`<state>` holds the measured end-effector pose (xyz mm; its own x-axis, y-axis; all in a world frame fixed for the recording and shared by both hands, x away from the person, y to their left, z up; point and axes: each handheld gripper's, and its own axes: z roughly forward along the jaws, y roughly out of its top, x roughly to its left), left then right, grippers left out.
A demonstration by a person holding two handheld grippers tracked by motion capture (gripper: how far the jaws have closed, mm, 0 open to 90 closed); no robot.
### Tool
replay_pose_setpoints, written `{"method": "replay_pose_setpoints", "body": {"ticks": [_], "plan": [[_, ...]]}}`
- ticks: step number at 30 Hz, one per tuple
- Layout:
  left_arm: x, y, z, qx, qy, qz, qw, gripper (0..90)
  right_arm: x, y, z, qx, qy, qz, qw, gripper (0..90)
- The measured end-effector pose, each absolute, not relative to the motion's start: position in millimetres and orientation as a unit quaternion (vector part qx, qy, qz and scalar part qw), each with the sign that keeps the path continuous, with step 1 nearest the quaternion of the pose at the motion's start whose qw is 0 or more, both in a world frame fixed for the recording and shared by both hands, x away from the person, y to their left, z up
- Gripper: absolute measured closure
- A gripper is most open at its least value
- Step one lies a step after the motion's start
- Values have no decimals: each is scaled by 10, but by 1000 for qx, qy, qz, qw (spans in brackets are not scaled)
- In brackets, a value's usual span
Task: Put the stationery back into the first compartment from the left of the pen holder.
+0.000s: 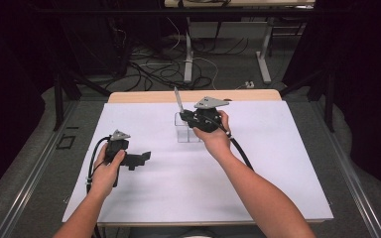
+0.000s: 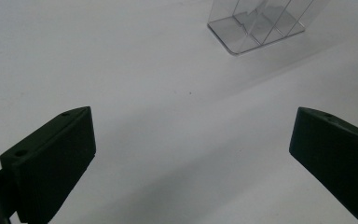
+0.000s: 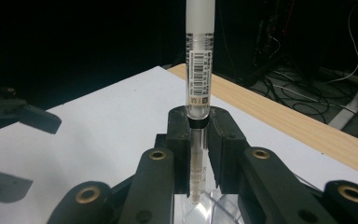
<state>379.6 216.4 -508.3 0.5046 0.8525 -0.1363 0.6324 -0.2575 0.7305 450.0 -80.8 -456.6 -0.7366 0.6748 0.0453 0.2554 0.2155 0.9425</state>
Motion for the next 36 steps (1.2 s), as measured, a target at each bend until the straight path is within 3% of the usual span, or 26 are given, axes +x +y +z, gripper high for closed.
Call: {"method": "replay_pose_setpoints", "body": {"ticks": [36], "plan": [[3805, 2171, -5083, 781, 475, 140, 381, 1, 4787, -641, -4792, 363, 761, 504, 189, 796]]}}
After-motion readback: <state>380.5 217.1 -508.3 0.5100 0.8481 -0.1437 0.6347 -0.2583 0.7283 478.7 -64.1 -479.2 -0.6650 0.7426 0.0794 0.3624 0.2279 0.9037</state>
